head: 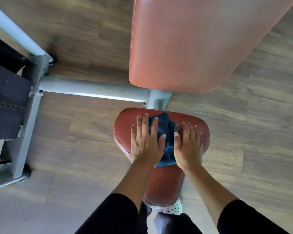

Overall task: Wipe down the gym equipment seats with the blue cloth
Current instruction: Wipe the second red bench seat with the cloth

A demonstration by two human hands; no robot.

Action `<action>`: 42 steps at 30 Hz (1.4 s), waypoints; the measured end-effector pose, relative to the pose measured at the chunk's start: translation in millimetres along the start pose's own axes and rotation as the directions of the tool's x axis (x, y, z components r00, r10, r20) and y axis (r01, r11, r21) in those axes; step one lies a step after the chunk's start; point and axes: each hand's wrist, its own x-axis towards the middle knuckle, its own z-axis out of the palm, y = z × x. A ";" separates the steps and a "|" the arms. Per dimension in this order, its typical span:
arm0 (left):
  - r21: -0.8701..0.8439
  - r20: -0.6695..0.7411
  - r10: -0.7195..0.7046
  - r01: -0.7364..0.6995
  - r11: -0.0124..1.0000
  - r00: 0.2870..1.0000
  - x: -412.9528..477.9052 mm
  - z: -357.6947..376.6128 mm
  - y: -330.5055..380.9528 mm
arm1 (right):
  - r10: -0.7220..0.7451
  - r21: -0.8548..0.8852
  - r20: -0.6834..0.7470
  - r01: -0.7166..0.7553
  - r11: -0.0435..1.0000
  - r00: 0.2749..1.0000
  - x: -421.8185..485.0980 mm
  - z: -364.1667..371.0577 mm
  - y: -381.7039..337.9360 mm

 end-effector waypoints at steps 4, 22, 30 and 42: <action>0.021 0.127 0.080 -0.083 0.996 0.989 1.8 19.1 10.5 | -0.140 -0.005 0.137 0.142 0.990 0.981 11.3 3.5 20.0; 0.021 -0.013 0.098 -0.098 0.995 0.995 19.6 34.8 11.8 | -0.332 -0.036 0.055 0.334 0.942 0.942 31.4 27.4 45.8; 0.018 -0.118 0.094 -0.092 0.996 0.989 22.6 36.6 -7.4 | -0.336 -0.088 0.008 0.336 0.938 0.942 35.7 31.4 43.2; -0.147 -0.185 0.159 -0.187 0.971 0.970 -3.3 37.1 -37.9 | -0.373 -0.080 0.002 0.372 0.925 0.928 40.2 34.2 47.1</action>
